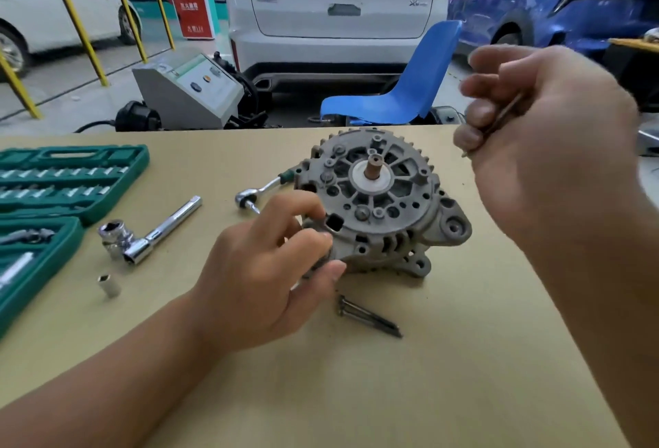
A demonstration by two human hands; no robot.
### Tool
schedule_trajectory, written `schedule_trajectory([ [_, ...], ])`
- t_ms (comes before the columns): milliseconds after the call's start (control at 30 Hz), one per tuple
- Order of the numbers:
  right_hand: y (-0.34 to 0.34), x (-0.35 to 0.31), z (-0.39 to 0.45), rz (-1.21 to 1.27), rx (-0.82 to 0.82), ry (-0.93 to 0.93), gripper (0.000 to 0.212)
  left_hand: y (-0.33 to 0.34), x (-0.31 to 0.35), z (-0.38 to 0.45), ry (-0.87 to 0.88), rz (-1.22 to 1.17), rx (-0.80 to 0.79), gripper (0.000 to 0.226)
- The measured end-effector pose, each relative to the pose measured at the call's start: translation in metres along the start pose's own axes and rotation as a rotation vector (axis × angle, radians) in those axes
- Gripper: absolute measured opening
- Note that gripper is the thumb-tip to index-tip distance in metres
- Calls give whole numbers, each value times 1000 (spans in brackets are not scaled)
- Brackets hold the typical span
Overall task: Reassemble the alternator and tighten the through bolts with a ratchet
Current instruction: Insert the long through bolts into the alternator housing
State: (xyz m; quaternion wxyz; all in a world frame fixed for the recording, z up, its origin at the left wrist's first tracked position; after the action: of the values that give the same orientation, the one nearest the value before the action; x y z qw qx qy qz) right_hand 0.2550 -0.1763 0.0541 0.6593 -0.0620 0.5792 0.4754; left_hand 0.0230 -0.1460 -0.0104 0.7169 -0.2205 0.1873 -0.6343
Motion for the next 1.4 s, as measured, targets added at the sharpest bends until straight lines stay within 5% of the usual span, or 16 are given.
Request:
schedule_trajectory([
  [100,30,18,-6,20,-146,210,33,-3,-8,0,-47,-34,20,18],
  [233,23,30,-22,47,-192,162,26,-3,-10,0,-10,-67,13,19],
  [533,38,-8,-59,-364,-332,-469,19,2,-8,-1,9,-87,31,25],
  [700,51,11,-83,-358,-552,-447,18,-1,-8,-1,-4,-102,11,28],
  [833,39,30,-83,-460,-565,-387,14,-2,-10,0,-39,-127,10,30],
  [1100,44,-2,-97,-792,-483,-890,24,-9,-28,-1,-313,-205,144,21],
  [1400,56,0,-125,-881,-511,-1105,12,-10,-29,-3,-361,-260,184,29],
])
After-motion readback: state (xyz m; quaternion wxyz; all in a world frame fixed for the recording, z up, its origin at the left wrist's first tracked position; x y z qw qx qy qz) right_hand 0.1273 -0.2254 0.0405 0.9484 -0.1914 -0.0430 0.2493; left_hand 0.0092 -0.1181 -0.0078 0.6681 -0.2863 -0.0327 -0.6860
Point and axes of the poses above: each hand's wrist, its own z-axis towards the middle knuckle, its own y-axis out of the palm, x = y × z, the point moved 10 cm from there along z, towards the middle knuckle, and after that the axes turned 3 degrees about x, right-handed, at the moved point
